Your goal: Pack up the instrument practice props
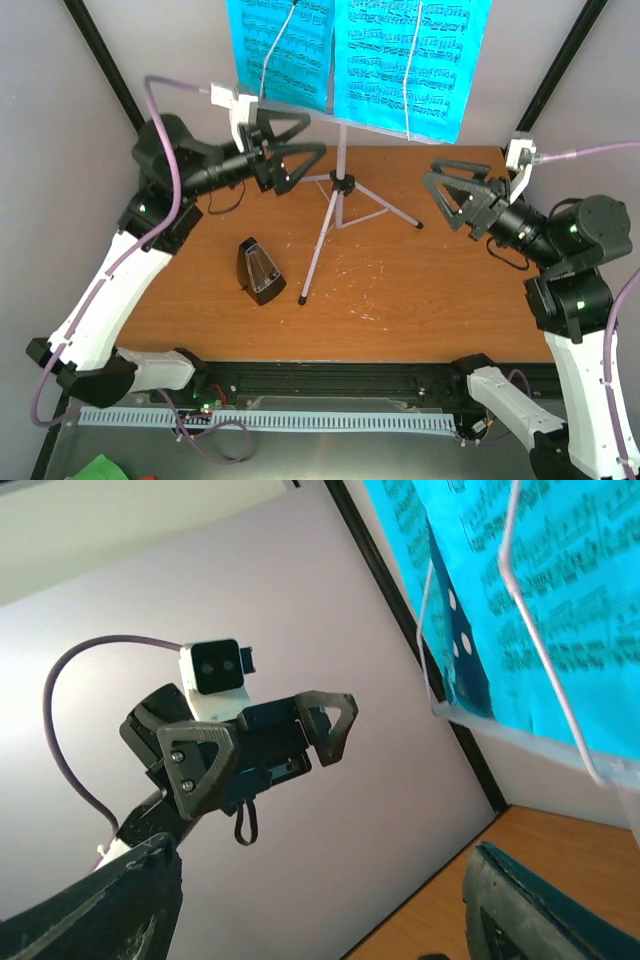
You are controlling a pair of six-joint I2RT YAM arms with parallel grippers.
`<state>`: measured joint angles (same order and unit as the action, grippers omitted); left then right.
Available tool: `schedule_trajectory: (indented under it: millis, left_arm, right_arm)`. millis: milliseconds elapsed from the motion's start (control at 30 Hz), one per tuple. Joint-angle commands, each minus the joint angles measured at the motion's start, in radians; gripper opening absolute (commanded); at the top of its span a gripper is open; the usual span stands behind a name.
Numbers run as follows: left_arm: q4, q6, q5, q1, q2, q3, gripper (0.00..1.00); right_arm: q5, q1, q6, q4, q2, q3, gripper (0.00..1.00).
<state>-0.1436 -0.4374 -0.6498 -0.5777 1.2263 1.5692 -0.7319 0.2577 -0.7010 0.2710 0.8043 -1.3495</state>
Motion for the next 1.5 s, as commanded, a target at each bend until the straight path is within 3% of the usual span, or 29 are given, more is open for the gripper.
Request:
schedule_trajectory:
  millis: [0, 233, 433, 633, 1100, 1333, 1467]
  left_arm:
    - [-0.242, -0.004, 0.012, 0.009, 0.141, 0.256, 0.97]
    - [-0.306, 0.053, 0.135, 0.009, 0.298, 0.492, 0.61]
    - [-0.335, 0.078, 0.198, 0.009, 0.386, 0.610, 0.61]
    - [-0.325, 0.097, 0.289, 0.010, 0.403, 0.618, 0.61]
    - [-0.291, 0.114, 0.244, 0.021, 0.472, 0.675, 0.58]
    - [-0.292, 0.172, 0.330, 0.021, 0.421, 0.623, 0.57]
    - [-0.273, 0.185, 0.300, 0.021, 0.401, 0.597, 0.58]
  right_arm:
    - [-0.048, 0.002, -0.037, -0.013, 0.100, -0.127, 0.74]
    - [-0.010, 0.002, 0.032, 0.062, 0.257, -0.329, 0.62]
    - [0.041, 0.002, 0.052, 0.081, 0.319, -0.414, 0.57]
    - [0.067, 0.003, 0.052, 0.135, 0.395, -0.509, 0.53]
    - [0.122, 0.057, 0.096, 0.234, 0.526, -0.673, 0.56]
    - [0.199, 0.103, 0.130, 0.251, 0.552, -0.703, 0.56]
    - [0.216, 0.114, 0.132, 0.240, 0.571, -0.721, 0.56]
